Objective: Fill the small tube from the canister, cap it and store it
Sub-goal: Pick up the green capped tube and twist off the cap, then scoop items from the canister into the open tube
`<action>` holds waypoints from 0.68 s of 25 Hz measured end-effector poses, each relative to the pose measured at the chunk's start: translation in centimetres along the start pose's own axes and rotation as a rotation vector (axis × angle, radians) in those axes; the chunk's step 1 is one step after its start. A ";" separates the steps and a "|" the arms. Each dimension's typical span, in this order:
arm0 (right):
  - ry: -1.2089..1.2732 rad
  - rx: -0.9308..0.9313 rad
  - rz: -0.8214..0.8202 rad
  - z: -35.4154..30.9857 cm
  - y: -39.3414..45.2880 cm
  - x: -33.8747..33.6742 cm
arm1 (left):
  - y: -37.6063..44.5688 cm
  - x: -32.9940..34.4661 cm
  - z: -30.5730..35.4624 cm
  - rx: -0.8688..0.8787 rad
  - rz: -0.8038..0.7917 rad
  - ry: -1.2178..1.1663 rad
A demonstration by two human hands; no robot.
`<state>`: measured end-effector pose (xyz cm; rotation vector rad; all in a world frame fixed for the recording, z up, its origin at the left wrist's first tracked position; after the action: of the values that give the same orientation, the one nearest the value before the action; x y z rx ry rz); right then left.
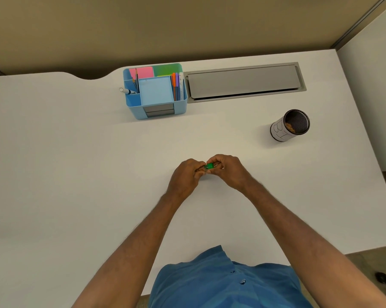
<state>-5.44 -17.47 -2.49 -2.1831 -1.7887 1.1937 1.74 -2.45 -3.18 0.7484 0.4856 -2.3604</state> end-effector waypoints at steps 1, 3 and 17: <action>0.011 -0.001 -0.008 0.0 0.0 -0.2 | 0.0 -0.2 -0.1 0.004 0.004 0.001; 0.039 -0.002 0.017 0.1 -0.1 -0.8 | -0.1 -0.5 -0.4 -0.009 0.027 -0.002; -0.019 0.053 0.331 2.9 1.1 -0.6 | -0.8 -1.2 -1.7 -0.119 0.096 -0.107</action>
<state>-6.32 -19.53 -4.73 -2.5120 -1.4187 1.3057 2.71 -0.47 -3.68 0.5751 0.5267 -2.2473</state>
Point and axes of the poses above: each hand's wrist, its own y-axis towards the middle knuckle, its own x-axis out of the palm, z = x × y, the point moved 5 cm from there along y, towards the middle knuckle, and after that the axes turned 4 degrees about x, right-handed, at the moved point
